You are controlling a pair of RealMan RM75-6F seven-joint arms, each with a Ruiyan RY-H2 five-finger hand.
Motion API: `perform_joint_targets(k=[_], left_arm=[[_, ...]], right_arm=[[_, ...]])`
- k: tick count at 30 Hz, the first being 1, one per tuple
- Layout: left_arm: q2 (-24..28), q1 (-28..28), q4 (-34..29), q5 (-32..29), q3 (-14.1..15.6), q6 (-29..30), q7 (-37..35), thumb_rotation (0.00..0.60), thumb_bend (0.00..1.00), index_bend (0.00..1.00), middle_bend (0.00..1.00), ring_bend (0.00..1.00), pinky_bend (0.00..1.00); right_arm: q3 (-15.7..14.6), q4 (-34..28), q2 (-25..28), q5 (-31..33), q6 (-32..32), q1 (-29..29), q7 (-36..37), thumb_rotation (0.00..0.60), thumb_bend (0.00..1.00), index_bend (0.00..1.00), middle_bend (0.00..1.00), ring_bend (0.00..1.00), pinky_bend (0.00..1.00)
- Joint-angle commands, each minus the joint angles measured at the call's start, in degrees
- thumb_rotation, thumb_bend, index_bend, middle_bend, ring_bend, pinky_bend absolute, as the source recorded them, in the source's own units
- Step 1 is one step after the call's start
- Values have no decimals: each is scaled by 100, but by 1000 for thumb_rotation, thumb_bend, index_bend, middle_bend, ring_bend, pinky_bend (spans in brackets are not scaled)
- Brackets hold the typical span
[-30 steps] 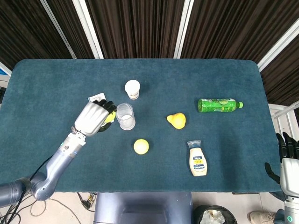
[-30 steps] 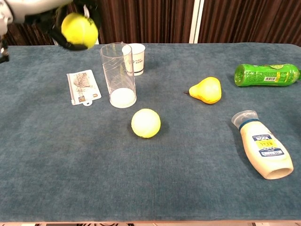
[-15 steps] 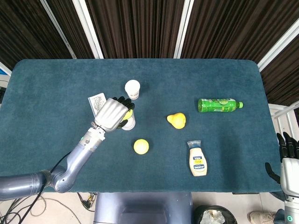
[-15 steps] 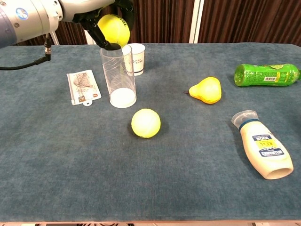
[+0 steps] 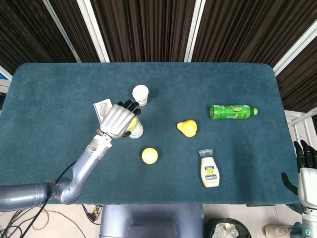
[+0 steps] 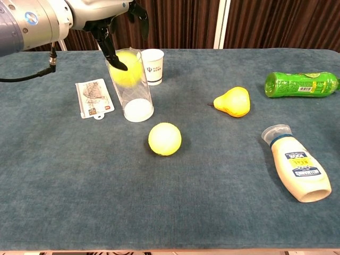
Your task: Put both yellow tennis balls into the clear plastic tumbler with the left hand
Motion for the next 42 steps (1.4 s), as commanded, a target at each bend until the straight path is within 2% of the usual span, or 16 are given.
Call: perform_joint_targets(k=[1, 5, 8, 12, 16, 25, 32, 37, 42], left_arm=[[33, -101, -95, -198, -24, 50, 128, 600, 1, 303, 116, 59, 273], [102, -96, -250, -33, -42, 235, 30, 600, 0, 298, 112, 49, 261], [200, -31, -430, 327, 12, 329, -189, 600, 0, 296, 125, 56, 261], [356, 81, -655, 983, 247, 325, -520, 600, 0, 283, 130, 57, 261], [457, 152, -839, 1295, 494, 140, -793, 600, 0, 272, 129, 57, 261], [494, 82, -1161, 1125, 832, -639, -1299, 600, 0, 238, 117, 55, 249], [243, -5, -900, 1082, 1019, -906, -1360, 600, 0, 224, 116, 55, 248], [-230, -54, -453, 926, 1089, -1004, -1435, 600, 0, 215, 113, 55, 248], [-628, -83, 50, 1025, 1125, -901, -1339, 600, 0, 215, 113, 55, 244]], right_arm=[[5, 9, -4, 9, 3, 1, -13, 600, 340, 58, 75, 122, 112], [11, 1, 2, 0, 25, -6, 2, 600, 340, 59, 75, 122, 112], [20, -1, 5, 6, 40, -11, 18, 600, 340, 59, 75, 122, 112], [25, -8, -2, 4, 54, -15, 10, 600, 340, 59, 75, 122, 112], [22, -9, -17, 17, 51, -15, -22, 600, 340, 59, 75, 122, 112], [18, 12, -66, 62, 5, 7, -115, 600, 340, 60, 75, 122, 112], [32, -3, -44, 66, 40, -9, -88, 600, 340, 60, 75, 122, 112], [17, -8, -39, 65, 9, -2, -92, 600, 339, 60, 75, 122, 112], [30, -9, -32, 66, 36, -10, -87, 600, 340, 60, 75, 122, 112]])
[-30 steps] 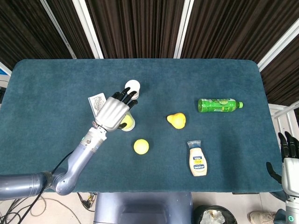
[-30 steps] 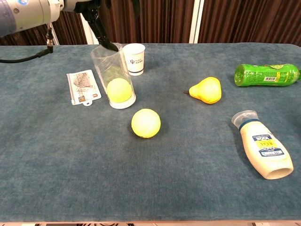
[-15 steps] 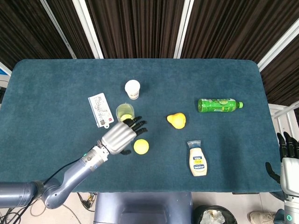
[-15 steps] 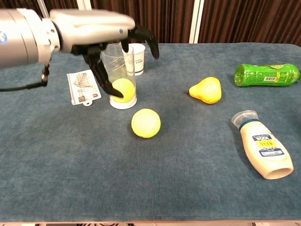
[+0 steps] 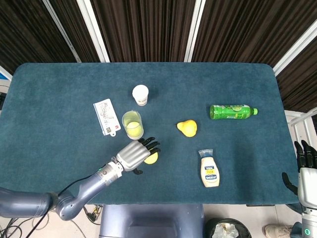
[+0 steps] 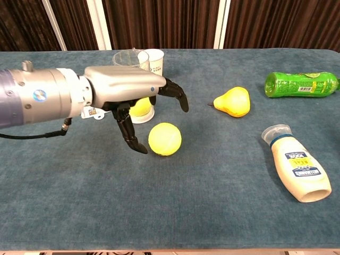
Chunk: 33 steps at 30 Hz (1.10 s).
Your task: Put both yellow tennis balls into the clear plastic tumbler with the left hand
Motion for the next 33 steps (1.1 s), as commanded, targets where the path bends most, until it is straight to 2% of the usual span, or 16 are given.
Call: perform_joint_targets(k=[1, 9, 13, 16, 20, 27, 30, 33], left_arm=[[-365, -12, 428, 71, 43, 109, 55, 600, 0, 215, 114, 55, 244], [-877, -32, 1189, 49, 101, -64, -82, 600, 20, 232, 119, 55, 244], [-1168, -98, 1634, 7, 38, -168, -141, 600, 23, 236, 131, 59, 254], [-1292, -112, 1826, 114, 62, -205, -190, 600, 71, 259, 156, 91, 290], [-1412, -130, 2043, 362, 138, -191, -168, 600, 189, 309, 221, 178, 367], [-1517, -39, 2228, 737, 145, 51, -295, 600, 411, 442, 476, 423, 611], [-1475, 16, 2203, 940, 66, 255, -436, 600, 474, 479, 541, 487, 667], [-1336, 39, 1997, 1004, -71, 374, -539, 600, 479, 485, 550, 494, 673]], right_arm=[[13, 1, 6, 12, 16, -7, 16, 600, 340, 60, 75, 122, 112], [18, -18, 21, 13, 44, -20, 8, 600, 340, 62, 75, 122, 112], [24, -18, 17, 30, 42, -19, -7, 600, 340, 62, 75, 122, 112], [23, -13, 11, 41, 32, -17, -16, 600, 340, 62, 75, 122, 112], [16, -19, 9, 37, 22, -13, -31, 600, 340, 63, 75, 122, 112], [36, -33, 24, 43, 57, -24, -2, 600, 339, 72, 75, 122, 112], [37, -41, 28, 36, 67, -29, 9, 600, 339, 72, 75, 122, 112], [38, -45, 29, 45, 66, -31, 12, 600, 340, 72, 75, 122, 112]])
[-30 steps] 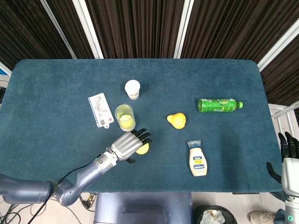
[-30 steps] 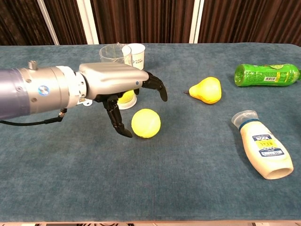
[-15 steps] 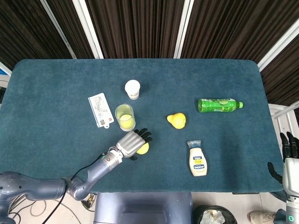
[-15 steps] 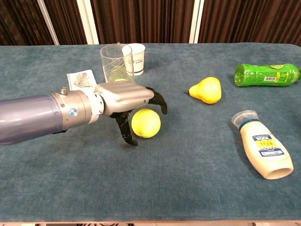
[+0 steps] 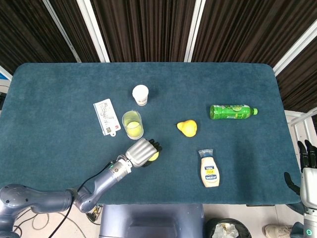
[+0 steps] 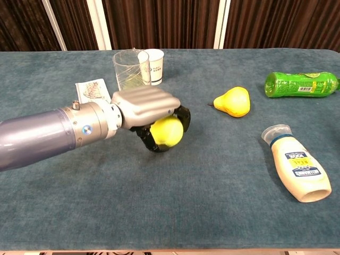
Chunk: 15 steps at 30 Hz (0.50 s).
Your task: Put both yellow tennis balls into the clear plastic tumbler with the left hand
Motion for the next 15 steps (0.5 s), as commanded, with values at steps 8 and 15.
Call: perform_joint_targets(k=[8, 15], left_arm=[[783, -19, -1264, 245, -712, 501, -95, 600, 470, 487, 537, 487, 673], [1413, 76, -1953, 362, -1008, 921, 283, 600, 466, 486, 542, 482, 673]], right_arm=[[13, -1, -34, 24, -2, 9, -33, 600, 340, 72, 75, 122, 112], [10, -13, -40, 7, 5, 10, -33, 600, 340, 72, 75, 122, 112]])
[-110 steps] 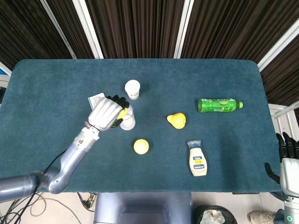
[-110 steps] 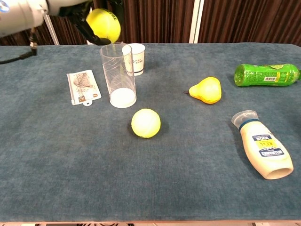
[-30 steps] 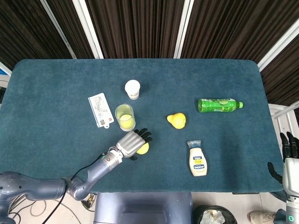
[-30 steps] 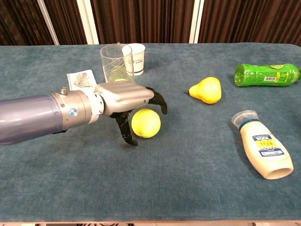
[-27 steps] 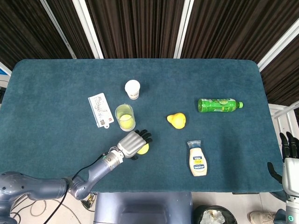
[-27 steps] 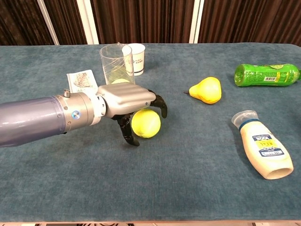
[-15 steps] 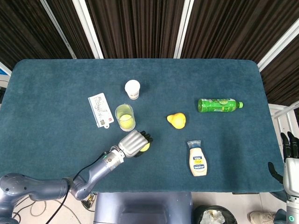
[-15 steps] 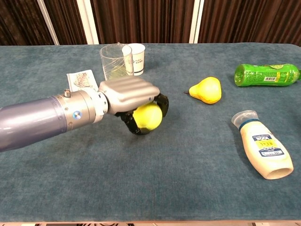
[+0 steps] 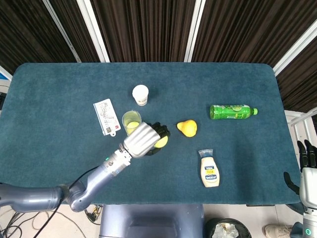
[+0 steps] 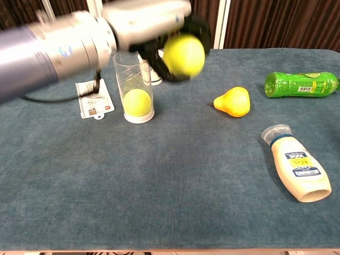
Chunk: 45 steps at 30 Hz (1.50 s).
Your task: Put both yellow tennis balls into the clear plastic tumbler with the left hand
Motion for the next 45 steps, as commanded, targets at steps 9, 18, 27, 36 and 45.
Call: perform_joint_targets(k=[9, 18, 27, 36, 45], left_arm=[[962, 475, -261, -83, -26, 323, -159, 600, 463, 483, 533, 483, 673], [926, 594, 503, -168, 60, 188, -719, 600, 449, 469, 506, 471, 673], [719, 432, 586, -584, -36, -56, -401, 600, 357, 453, 458, 432, 673], [496, 313, 525, -675, -12, -23, 34, 600, 300, 433, 432, 379, 559], [513, 246, 342, -1135, -81, -118, 319, 600, 91, 349, 226, 146, 279]], right_arm=[[1, -26, 10, 43, -32, 3, -4, 600, 339, 72, 75, 122, 112], [-24, -19, -38, 22, -52, 23, -115, 600, 340, 72, 75, 122, 112], [-29, 5, -24, 3, -65, 28, -70, 600, 340, 72, 75, 122, 112], [-17, 6, 14, -34, -2, 4, -5, 600, 340, 72, 75, 122, 112], [7, 59, -5, -65, 44, 1, 59, 600, 340, 84, 75, 122, 112]])
